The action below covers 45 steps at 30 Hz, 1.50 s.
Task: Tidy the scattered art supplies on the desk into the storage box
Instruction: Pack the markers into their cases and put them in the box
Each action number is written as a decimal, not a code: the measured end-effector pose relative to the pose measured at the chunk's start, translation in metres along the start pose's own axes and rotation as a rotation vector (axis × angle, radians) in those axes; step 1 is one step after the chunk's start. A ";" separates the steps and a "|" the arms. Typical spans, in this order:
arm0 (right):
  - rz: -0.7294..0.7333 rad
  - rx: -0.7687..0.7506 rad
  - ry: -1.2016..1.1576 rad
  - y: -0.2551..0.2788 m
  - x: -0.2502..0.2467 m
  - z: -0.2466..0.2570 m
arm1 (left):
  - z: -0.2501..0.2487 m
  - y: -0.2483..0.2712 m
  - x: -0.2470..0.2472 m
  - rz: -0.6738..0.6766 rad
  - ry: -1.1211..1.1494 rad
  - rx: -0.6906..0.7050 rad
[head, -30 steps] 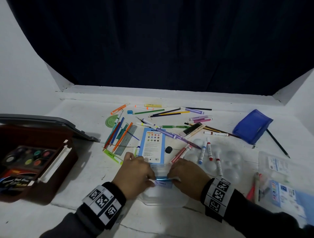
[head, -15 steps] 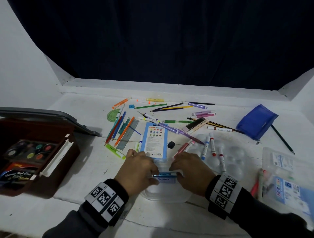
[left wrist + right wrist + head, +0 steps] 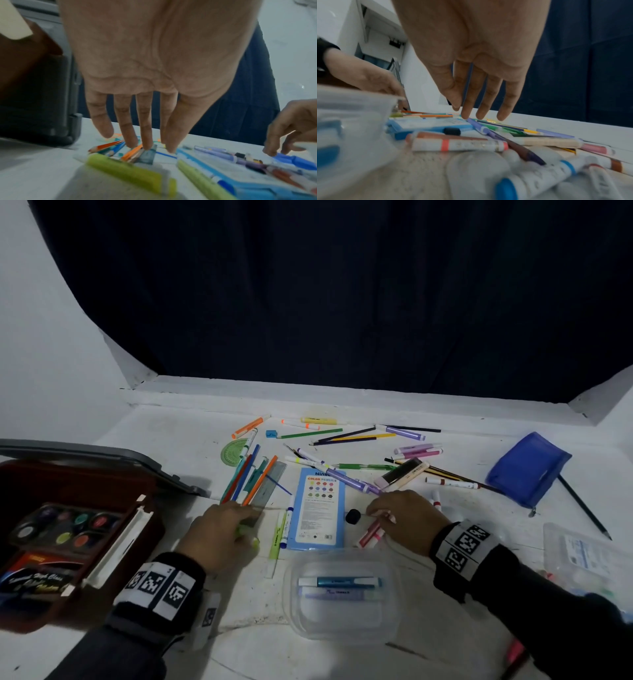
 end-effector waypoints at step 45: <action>-0.210 -0.064 -0.832 0.068 -0.039 0.063 | -0.074 0.057 -0.039 0.127 0.995 0.199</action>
Point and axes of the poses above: each hand's wrist, its own y-axis away from the middle knuckle, its own x-axis out of the palm, z = x × y, the point moved 1 cm from there along -y, towards the middle knuckle, and after that the axes turned 2 degrees about -y, right-handed, at the moved point
